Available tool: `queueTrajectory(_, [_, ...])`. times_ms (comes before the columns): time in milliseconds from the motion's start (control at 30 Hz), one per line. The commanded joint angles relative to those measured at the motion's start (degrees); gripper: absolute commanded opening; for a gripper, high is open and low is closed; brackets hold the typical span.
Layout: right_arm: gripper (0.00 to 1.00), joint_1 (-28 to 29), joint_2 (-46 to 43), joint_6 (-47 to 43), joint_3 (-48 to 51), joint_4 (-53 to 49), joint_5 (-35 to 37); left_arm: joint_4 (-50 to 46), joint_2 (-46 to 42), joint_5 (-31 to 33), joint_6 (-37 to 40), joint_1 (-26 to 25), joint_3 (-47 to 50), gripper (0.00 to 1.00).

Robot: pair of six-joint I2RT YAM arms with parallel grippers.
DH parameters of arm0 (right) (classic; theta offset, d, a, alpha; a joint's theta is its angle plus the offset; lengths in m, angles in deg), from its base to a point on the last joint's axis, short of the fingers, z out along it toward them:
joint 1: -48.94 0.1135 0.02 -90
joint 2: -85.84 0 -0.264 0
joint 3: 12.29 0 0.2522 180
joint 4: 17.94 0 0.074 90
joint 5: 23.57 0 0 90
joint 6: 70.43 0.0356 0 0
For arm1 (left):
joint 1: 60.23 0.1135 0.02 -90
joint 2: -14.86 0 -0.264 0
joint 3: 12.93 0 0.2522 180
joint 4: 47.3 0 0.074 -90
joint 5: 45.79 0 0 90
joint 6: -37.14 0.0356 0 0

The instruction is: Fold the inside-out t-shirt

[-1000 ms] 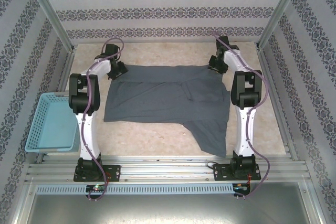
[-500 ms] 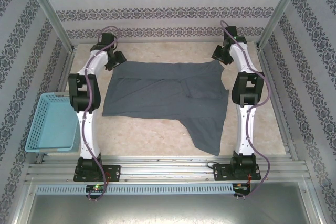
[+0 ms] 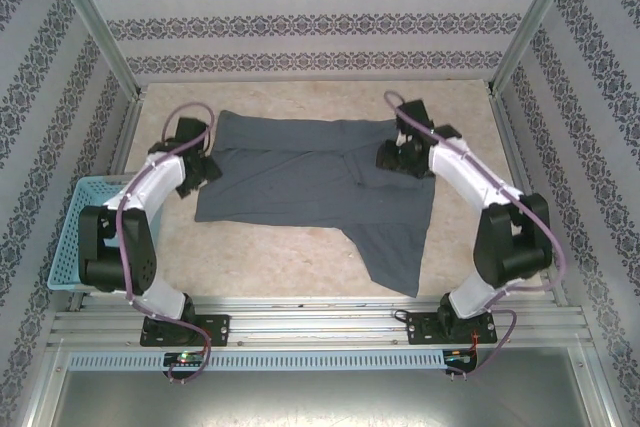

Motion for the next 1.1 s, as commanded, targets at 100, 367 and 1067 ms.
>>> queueTrajectory(100, [0.52,5.17,-9.08,4.14,13.87,0.37,5.35,2.77,-2.26,2.03,-1.59,-0.99,8.36,0.67])
queueTrajectory(367, [0.54,11.97,-13.67,10.70,24.21,-1.26,8.16,8.11,0.95,-0.26,-1.97,-0.99,11.36,0.57])
queueTrajectory(1067, [0.52,3.40,-1.54,13.81,24.37,9.67,-1.48,10.06,0.01,-3.45,-0.87,-1.64,12.47,0.09])
